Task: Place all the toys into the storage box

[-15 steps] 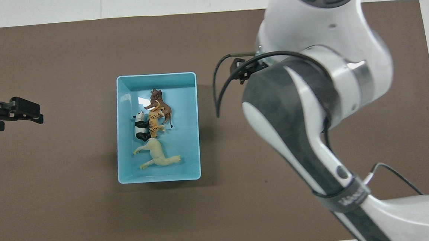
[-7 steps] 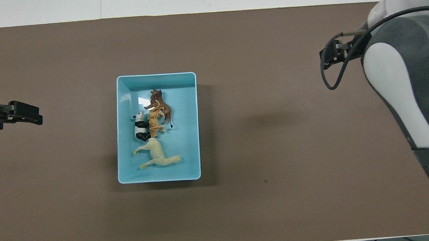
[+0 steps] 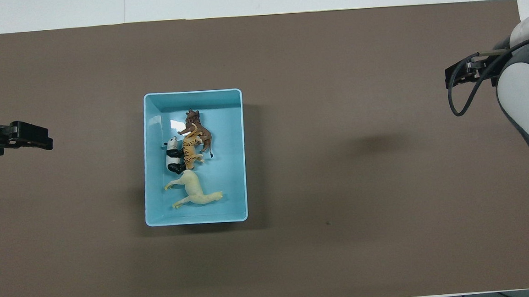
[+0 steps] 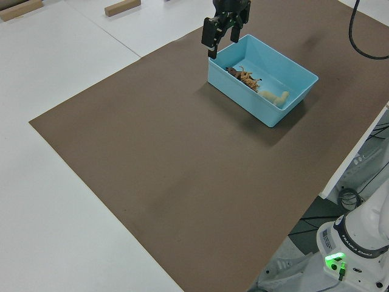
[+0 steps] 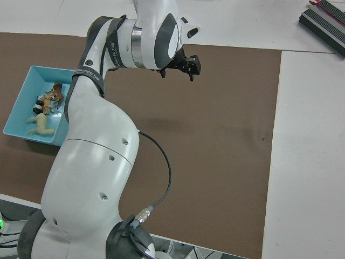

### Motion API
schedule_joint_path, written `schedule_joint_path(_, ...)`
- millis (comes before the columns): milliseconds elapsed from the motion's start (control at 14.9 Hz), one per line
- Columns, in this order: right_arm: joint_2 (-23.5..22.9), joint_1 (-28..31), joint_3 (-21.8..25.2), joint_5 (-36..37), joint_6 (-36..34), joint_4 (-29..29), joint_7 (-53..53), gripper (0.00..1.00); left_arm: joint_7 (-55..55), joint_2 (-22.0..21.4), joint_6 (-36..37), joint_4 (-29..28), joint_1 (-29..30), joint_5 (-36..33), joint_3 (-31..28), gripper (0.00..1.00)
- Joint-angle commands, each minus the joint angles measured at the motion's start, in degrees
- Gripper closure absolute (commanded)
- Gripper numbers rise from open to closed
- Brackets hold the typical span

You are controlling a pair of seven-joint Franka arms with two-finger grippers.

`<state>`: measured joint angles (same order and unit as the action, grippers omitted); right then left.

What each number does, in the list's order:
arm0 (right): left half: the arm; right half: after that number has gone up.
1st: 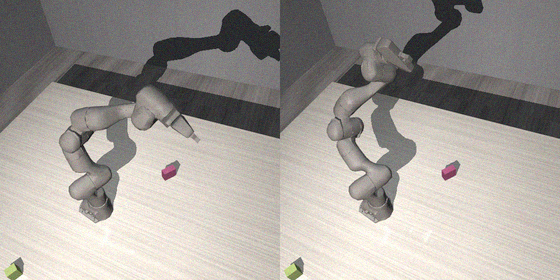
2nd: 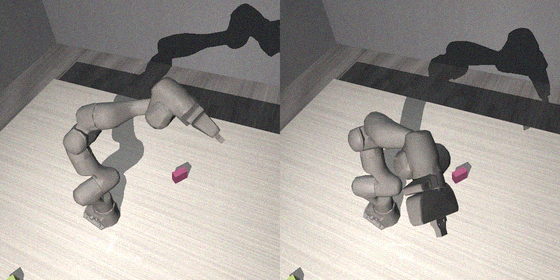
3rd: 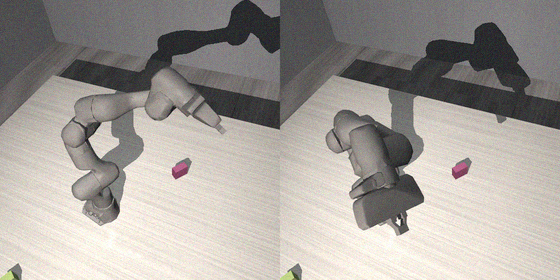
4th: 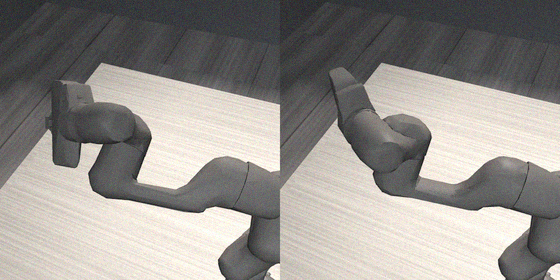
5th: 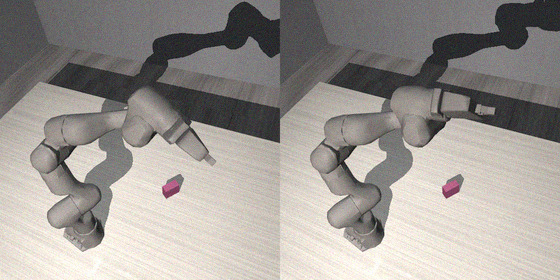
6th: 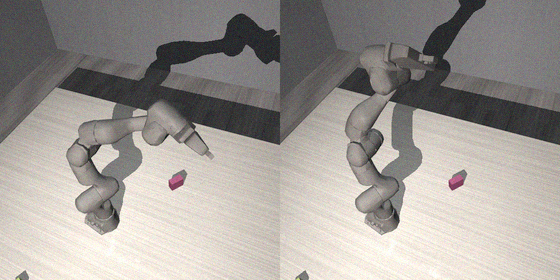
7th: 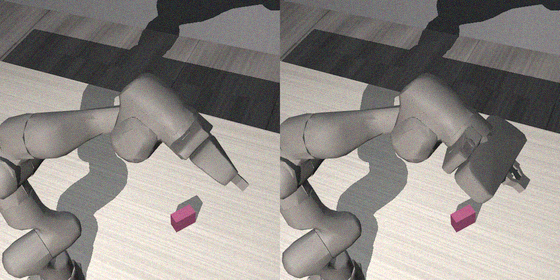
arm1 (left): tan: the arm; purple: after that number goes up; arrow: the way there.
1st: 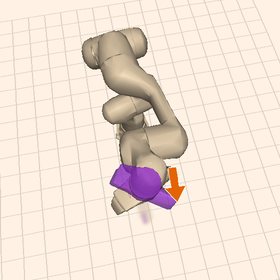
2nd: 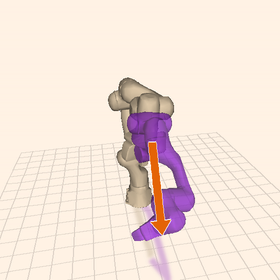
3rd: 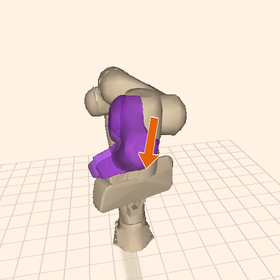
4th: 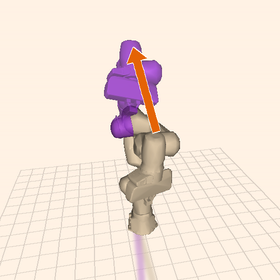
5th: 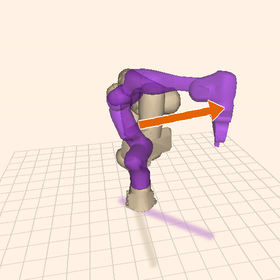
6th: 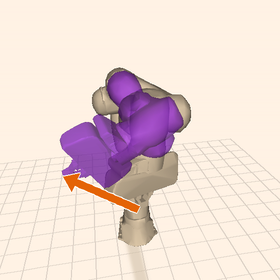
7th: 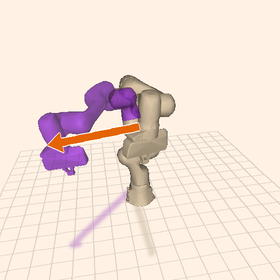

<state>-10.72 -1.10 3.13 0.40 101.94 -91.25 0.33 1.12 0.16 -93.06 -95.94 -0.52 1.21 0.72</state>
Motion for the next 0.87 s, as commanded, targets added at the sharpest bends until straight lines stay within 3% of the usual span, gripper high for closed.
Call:
schedule_joint_path(0, 2.36, 1.36, -1.02, 1.0, -1.82, -0.95, -1.64, 0.0, 0.46, -0.16, -0.63, 0.23, 0.08, -0.5, -0.11, 0.0)
schedule_joint_path(268, 2.72, 1.89, -1.02, 0.83, -6.48, 2.3, -1.91, 0.0, 0.73, -0.16, -0.45, 0.32, -0.09, -0.59, -0.19, 0.0)
schedule_joint_path(805, 2.99, 1.89, -0.94, 0.74, -10.0, 3.09, -1.91, 0.0, 0.64, -0.15, -0.89, 0.14, 0.0, -0.59, -0.19, 0.0)
